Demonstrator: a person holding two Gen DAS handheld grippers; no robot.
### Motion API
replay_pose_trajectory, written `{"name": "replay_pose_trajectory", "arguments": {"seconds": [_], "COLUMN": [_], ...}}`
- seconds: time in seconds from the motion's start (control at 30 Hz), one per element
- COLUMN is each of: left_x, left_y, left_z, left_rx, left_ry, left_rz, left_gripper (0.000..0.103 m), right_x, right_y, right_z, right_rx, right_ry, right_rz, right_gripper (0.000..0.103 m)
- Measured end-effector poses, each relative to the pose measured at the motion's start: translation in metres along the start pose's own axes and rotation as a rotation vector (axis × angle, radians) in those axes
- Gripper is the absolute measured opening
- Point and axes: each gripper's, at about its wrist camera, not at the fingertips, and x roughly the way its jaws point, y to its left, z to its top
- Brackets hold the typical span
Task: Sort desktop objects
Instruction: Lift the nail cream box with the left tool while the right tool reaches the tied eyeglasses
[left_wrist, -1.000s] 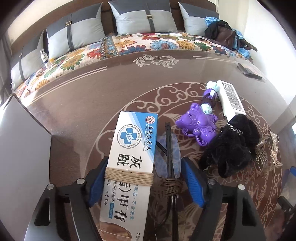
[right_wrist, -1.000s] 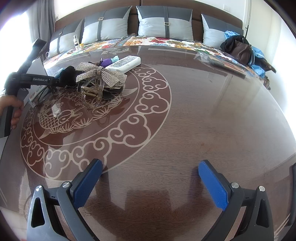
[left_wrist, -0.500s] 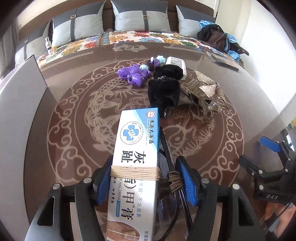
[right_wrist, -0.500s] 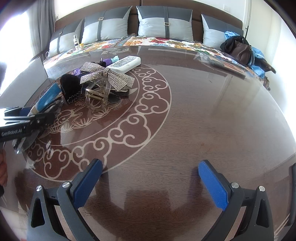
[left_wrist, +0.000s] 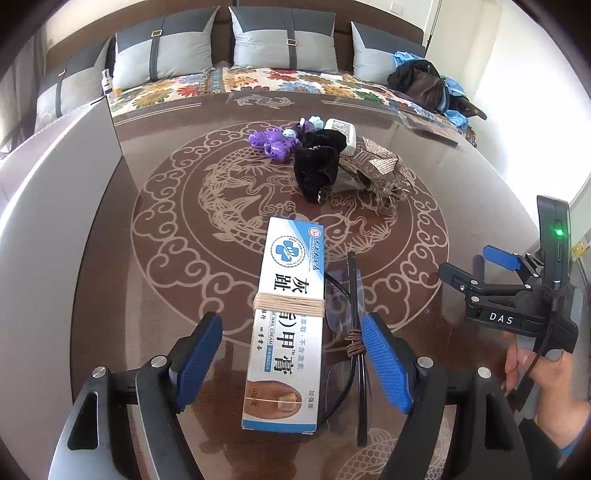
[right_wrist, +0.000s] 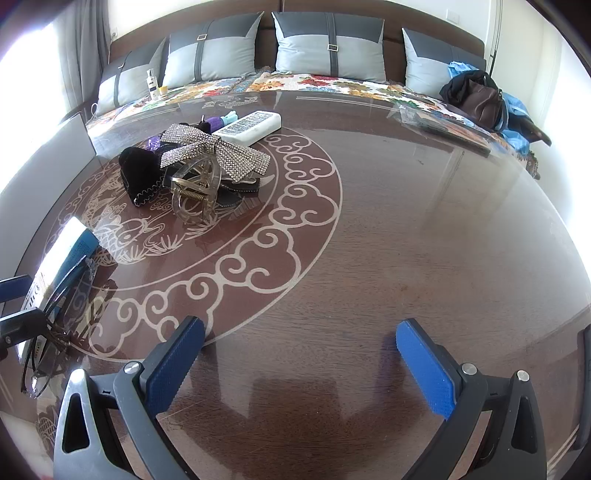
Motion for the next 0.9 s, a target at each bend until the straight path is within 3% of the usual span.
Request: {"name": "replay_pose_trajectory", "arguments": {"seconds": [0.33, 0.73, 0.9], "left_x": [0.003, 0.031, 0.044], "left_y": [0.025, 0.012, 0.000], "left_z": [-0.005, 0.005, 0.010], "left_rx": [-0.010, 0.034, 0.079], "left_ry": [0.042, 0.093, 0.090], "left_rz": [0.008, -0.022, 0.058], "left_gripper": [0.077, 0.085, 0.085], "right_x": [0.000, 0.000, 0.000], "right_y": [0.000, 0.000, 0.000], "right_z": [0.000, 0.000, 0.000], "right_rx": [0.000, 0.000, 0.000], "right_ry": [0.000, 0.000, 0.000], "right_rz": [0.000, 0.000, 0.000], "right_gripper": [0.103, 0.103, 0.103]}}
